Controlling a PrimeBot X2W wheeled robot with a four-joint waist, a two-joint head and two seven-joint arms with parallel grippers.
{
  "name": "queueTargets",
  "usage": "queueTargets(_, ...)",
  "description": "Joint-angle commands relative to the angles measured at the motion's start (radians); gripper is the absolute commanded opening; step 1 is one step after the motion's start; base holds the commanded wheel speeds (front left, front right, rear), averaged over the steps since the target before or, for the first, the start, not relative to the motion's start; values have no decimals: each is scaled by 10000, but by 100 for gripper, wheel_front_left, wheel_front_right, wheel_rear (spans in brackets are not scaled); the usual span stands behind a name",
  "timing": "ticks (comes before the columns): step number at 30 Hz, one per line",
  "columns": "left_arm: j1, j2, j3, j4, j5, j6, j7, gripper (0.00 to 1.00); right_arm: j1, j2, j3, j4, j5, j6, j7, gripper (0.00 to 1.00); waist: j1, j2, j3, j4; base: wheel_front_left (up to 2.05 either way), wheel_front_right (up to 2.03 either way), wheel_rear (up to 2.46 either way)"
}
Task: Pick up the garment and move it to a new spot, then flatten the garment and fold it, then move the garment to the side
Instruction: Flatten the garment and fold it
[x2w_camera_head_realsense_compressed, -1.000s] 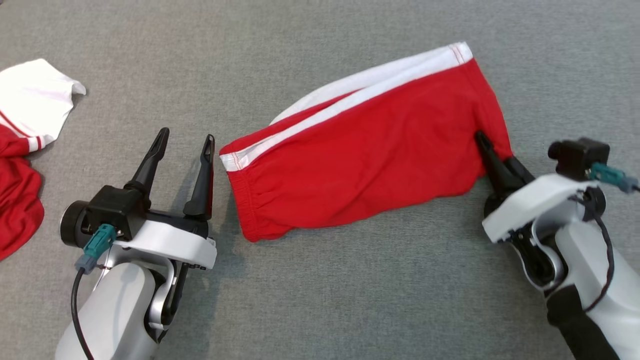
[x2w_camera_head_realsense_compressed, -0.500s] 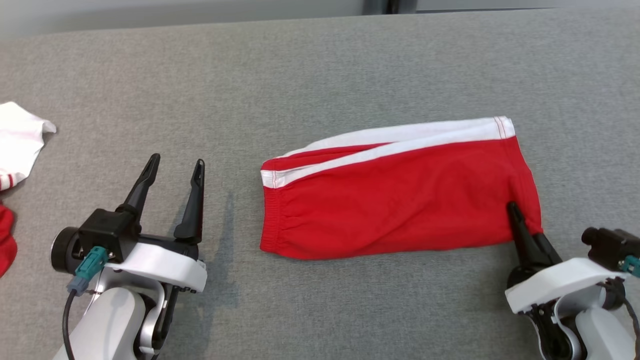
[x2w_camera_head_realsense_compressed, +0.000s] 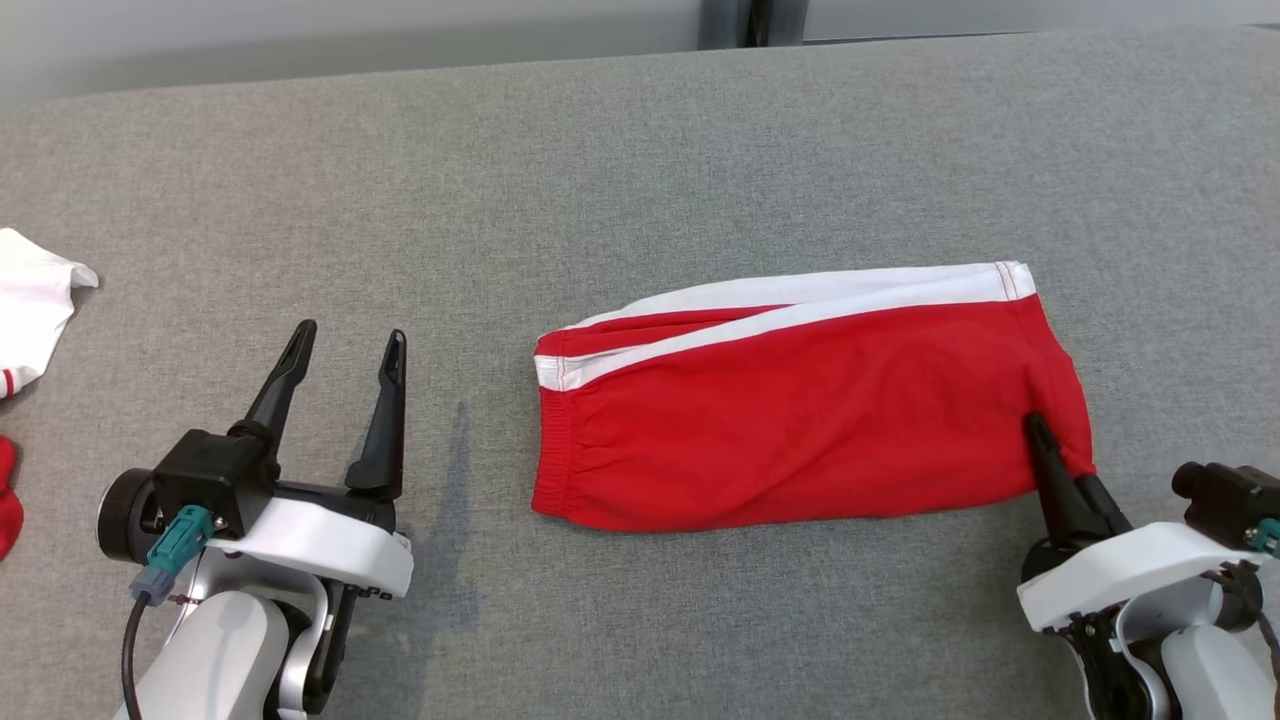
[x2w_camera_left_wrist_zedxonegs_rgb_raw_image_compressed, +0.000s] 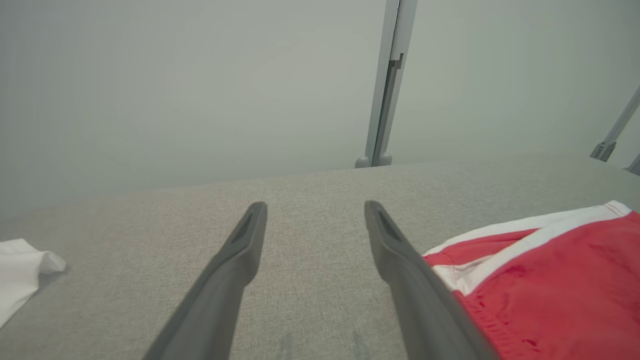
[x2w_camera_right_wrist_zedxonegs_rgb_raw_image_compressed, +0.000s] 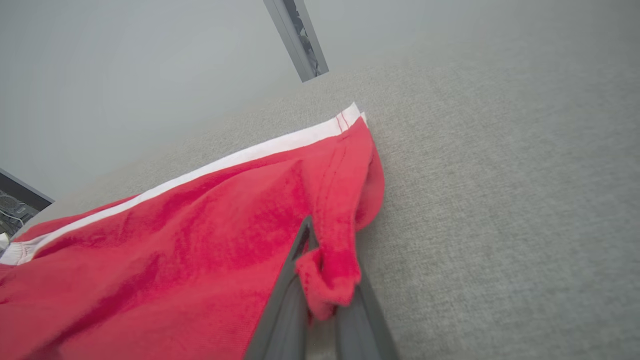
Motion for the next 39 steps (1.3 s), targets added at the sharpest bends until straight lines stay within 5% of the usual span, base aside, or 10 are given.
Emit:
queueTargets(1, 98, 46, 10, -26, -41, 45, 12, 100, -130, -65, -110, -97, -73, 1, 1, 0, 0, 0, 7, 20, 0, 0, 0)
queueTargets(9, 126, 49, 62, -107, -134, 140, -29, 100, -669, 141, 98, -1361, -881, 1, 266, 0, 0, 0, -77, 160, 0, 0, 0)
queueTargets(18, 35, -112, -8, -35, -199, 153, -131, 100, -1271, 574, 2569, -2851, -1512, 1, 1309, 0, 0, 0, -213, 651, 0, 0, 0)
queueTargets(31, 66, -409, -126, 278, -310, 23, -325, 100, -2203, 823, 5449, -474, -503, 1, 1222, 0, 0, 0, -236, 1403, 0, 0, 0)
queueTargets(39, -26, -481, -167, 428, -335, -37, -393, 100, -2982, 856, 6197, 957, 111, 1, 579, 0, 0, 0, -198, 1553, 0, 0, 0)
